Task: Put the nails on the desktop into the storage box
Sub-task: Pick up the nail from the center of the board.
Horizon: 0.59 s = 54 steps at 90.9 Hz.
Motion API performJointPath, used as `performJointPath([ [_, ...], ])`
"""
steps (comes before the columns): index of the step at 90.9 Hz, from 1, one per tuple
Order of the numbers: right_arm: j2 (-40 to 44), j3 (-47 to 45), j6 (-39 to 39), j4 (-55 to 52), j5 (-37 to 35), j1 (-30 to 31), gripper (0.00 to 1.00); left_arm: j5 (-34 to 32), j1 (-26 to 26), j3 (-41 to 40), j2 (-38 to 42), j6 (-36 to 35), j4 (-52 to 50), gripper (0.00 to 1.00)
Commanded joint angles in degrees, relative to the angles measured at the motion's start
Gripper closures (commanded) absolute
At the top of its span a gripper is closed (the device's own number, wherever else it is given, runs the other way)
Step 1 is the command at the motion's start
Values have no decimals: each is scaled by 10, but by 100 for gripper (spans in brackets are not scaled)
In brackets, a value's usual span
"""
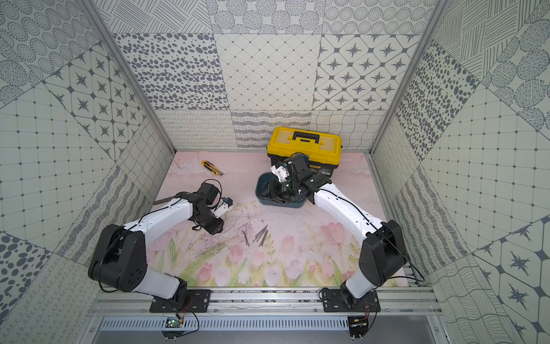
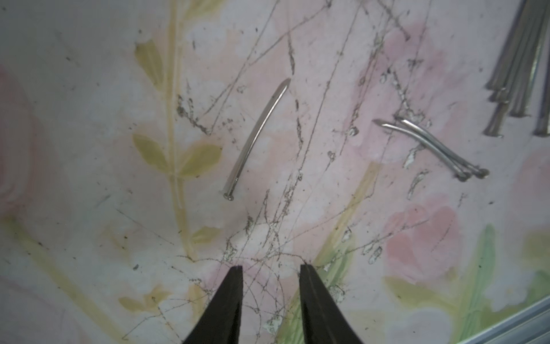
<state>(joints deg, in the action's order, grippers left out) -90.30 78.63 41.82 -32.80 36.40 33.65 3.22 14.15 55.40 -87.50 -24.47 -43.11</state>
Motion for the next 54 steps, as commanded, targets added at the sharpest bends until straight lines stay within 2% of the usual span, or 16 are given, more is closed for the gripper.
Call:
performJointPath([
  [1, 8, 4, 5, 9, 7, -2, 62, 2, -3, 7, -16, -170, 71, 62],
  [19, 8, 7, 5, 5, 7, -4, 62, -18, -2, 33, -62, -197, 78, 57],
  [54, 18, 1, -1, -4, 10, -17, 62, 7, -1, 77, -122, -248, 27, 58],
])
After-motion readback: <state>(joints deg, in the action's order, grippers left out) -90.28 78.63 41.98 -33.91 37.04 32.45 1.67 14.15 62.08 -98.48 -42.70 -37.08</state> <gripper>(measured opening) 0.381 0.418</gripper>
